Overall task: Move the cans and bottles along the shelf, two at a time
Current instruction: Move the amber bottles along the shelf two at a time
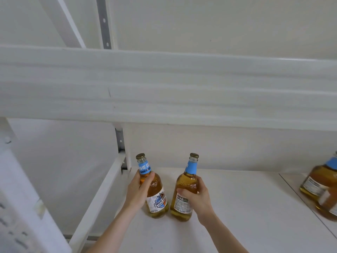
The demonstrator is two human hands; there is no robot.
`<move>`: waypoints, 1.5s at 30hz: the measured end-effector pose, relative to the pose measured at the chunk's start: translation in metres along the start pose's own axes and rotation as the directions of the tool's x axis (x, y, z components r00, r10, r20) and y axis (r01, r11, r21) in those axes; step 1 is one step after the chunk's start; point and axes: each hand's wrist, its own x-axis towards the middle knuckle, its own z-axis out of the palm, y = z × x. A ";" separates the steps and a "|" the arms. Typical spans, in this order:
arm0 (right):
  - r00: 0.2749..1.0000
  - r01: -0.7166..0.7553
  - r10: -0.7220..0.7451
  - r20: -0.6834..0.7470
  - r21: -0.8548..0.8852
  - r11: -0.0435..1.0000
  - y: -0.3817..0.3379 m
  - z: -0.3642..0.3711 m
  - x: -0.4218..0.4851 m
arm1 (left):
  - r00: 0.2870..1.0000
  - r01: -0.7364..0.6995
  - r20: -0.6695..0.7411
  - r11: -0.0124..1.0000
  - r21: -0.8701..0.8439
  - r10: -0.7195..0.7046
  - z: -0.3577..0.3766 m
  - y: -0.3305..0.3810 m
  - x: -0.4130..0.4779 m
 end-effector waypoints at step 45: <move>0.988 0.006 -0.014 -0.152 -0.054 0.999 -0.033 -0.262 -0.211 | 0.986 -0.032 0.168 0.998 0.053 0.023 0.200 0.070 -0.248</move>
